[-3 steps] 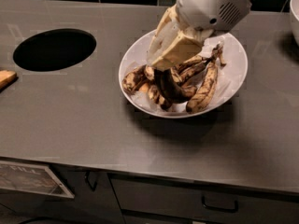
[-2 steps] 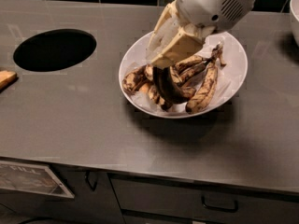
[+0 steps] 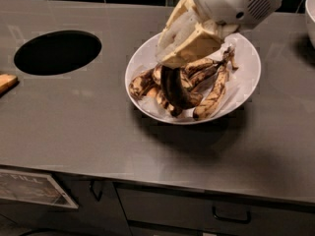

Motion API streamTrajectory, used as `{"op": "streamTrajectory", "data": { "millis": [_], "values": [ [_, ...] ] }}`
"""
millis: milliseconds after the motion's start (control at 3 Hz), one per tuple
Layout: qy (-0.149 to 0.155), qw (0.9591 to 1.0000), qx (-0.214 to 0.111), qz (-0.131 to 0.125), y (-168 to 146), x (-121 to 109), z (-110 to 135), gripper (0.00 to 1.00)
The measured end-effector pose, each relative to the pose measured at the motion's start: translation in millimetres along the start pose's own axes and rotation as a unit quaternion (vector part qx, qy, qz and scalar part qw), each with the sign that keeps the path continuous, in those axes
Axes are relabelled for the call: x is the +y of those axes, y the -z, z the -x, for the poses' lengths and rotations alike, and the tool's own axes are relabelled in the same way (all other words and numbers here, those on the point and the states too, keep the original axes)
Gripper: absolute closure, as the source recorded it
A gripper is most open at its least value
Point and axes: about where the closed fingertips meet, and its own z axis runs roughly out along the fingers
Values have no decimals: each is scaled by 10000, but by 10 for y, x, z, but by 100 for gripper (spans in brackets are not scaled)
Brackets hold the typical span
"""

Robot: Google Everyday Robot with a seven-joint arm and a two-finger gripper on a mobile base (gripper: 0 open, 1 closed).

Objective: Pick banana from white bowl

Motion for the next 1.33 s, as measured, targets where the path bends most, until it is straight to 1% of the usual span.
{"op": "streamTrajectory", "data": {
  "millis": [667, 1000, 1333],
  "values": [
    [194, 9994, -196, -196, 134, 87, 124, 100],
    [315, 9988, -275, -235, 188, 126, 221, 100],
    [509, 9977, -352, -262, 247, 165, 360, 100]
  ]
}}
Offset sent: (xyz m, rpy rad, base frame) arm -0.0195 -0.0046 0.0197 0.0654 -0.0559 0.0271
